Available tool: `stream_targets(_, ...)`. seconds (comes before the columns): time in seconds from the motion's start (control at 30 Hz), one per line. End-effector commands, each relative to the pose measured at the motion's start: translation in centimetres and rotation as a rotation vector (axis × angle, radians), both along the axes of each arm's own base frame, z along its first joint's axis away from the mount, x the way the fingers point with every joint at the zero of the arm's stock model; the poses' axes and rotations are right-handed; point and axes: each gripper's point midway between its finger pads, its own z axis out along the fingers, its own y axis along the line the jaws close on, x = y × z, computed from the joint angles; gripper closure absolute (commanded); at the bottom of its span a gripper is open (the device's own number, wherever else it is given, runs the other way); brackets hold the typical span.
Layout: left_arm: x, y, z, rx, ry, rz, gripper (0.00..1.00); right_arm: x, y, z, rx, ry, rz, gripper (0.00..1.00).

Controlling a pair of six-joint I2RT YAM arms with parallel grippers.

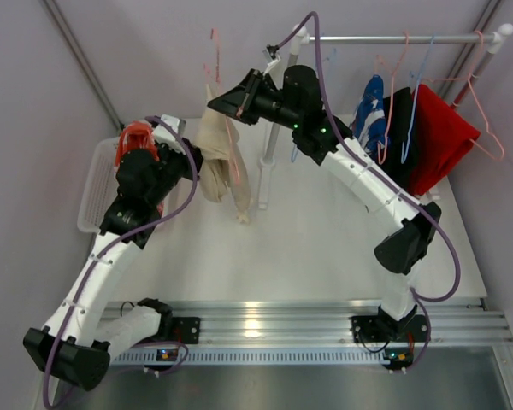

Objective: Remove the trousers from the hanger

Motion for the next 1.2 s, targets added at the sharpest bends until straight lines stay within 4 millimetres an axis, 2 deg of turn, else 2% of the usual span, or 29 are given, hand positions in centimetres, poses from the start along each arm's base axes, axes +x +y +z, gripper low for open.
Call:
stream_targets(0.0,-1.2,1.6,6.1,-0.061,-0.130,0.057,1.00,-1.5,-2.6,5.1,0.072,-0.136,-0.018,1.00)
stream_targets(0.17,-2.2,1.9,10.2,-0.097,-0.199,0.059,1.00,-1.2,-2.6,3.9,0.046,-0.129,-0.026,1.00)
stream_targets(0.23,-2.3,1.9,11.2,-0.110,-0.206,0.055,1.00,-0.9,-2.4,2.7,0.024,-0.119,-0.030,1.00)
stream_targets(0.27,-2.7,2.0,12.7,-0.124,-0.233,0.053,1.00,-0.8,-2.3,2.2,0.015,-0.115,-0.030,1.00)
stream_targets(0.33,-2.8,1.9,14.0,-0.137,-0.249,0.052,1.00,-0.5,-2.1,0.9,-0.010,-0.102,-0.031,1.00)
stream_targets(0.37,-3.3,2.0,15.6,-0.151,-0.279,0.046,1.00,-0.5,-2.0,0.2,-0.023,-0.099,-0.031,1.00)
stream_targets(0.47,-3.4,1.8,17.3,-0.170,-0.300,0.033,1.00,0.1,-1.7,-2.3,-0.076,-0.077,-0.039,1.00)
stream_targets(0.5,-3.9,1.9,18.7,-0.189,-0.320,0.027,1.00,0.0,-1.4,-3.2,-0.092,-0.067,-0.035,1.00)
stream_targets(0.57,-3.9,1.8,19.8,-0.206,-0.329,0.023,1.00,0.2,-1.1,-4.5,-0.129,-0.072,-0.040,1.00)
stream_targets(0.6,-4.5,2.0,21.4,-0.228,-0.356,0.021,1.00,0.1,-0.9,-5.4,-0.152,-0.065,-0.038,1.00)
stream_targets(0.67,-4.6,2.2,22.5,-0.245,-0.373,0.034,1.00,0.1,-0.6,-6.5,-0.181,-0.073,-0.037,1.00)
stream_targets(0.77,-5.3,3.6,25.6,-0.279,-0.436,0.088,1.00,-0.2,-0.1,-8.7,-0.233,-0.069,-0.030,1.00)
stream_targets(0.8,-5.6,4.0,26.4,-0.281,-0.458,0.106,1.00,-0.6,0.2,-10.0,-0.256,-0.058,-0.016,1.00)
stream_targets(0.83,-6.1,4.9,27.9,-0.296,-0.492,0.140,1.00,-0.7,0.3,-10.6,-0.268,-0.055,-0.013,1.00)
stream_targets(0.87,-6.3,5.7,28.7,-0.298,-0.511,0.181,1.00,-0.9,0.4,-11.9,-0.294,-0.046,-0.005,1.00)
stream_targets(0.93,-6.4,7.3,29.9,-0.306,-0.536,0.264,1.00,-1.3,0.6,-12.9,-0.312,-0.041,0.002,1.00)
stream_targets(0.97,-7.1,8.1,31.0,-0.312,-0.566,0.291,1.00,-1.3,0.7,-13.5,-0.322,-0.038,0.004,1.00)
stream_targets(1.03,-7.8,9.5,31.8,-0.277,-0.611,0.358,1.00,-1.7,0.9,-14.6,-0.339,-0.025,0.016,1.00)
stream_targets(1.13,-8.8,12.5,32.3,-0.221,-0.650,0.512,1.00,-2.2,1.0,-14.6,-0.343,-0.028,0.026,1.00)
stream_targets(1.17,-9.2,14.2,32.1,-0.186,-0.655,0.602,1.00,-2.4,0.9,-14.3,-0.339,-0.035,0.030,1.00)
